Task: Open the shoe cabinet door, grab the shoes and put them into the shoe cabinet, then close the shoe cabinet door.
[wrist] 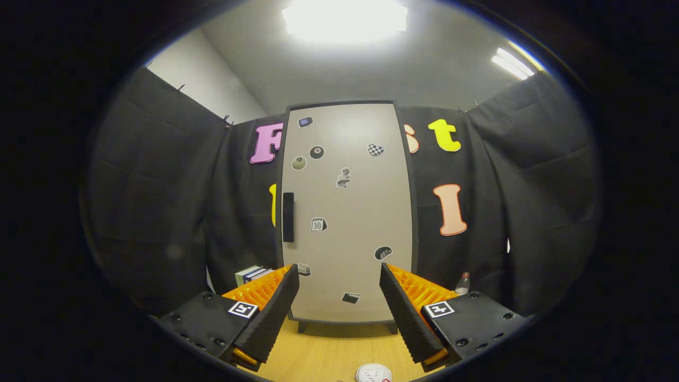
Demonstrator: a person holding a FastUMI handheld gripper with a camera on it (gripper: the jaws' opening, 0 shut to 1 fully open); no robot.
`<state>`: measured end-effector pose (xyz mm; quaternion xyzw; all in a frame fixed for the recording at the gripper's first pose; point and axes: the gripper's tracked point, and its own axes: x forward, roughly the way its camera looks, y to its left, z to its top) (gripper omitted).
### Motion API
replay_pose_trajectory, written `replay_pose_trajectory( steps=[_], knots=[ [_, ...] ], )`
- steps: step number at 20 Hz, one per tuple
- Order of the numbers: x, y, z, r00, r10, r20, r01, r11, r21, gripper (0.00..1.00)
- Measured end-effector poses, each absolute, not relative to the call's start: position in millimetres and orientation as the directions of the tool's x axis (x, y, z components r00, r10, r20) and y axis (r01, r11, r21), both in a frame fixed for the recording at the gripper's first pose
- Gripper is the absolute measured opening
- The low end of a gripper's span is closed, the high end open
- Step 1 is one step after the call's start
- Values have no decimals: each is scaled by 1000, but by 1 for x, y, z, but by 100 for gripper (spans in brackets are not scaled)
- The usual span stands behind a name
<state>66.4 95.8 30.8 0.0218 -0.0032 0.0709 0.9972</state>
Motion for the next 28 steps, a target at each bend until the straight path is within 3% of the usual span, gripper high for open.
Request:
replay_pose_trajectory(
  steps=[10, 15, 22, 28],
  knots=[
    [149, 195, 88, 965, 225, 133, -229, 973, 16, 98],
    [198, 218, 106, 965, 201, 166, -202, 979, -8, 97],
    [269, 238, 96, 981, 157, 118, -156, 988, -17, 97],
    [315, 240, 57, 992, 123, -24, -123, 992, -1, 95]
  ],
)
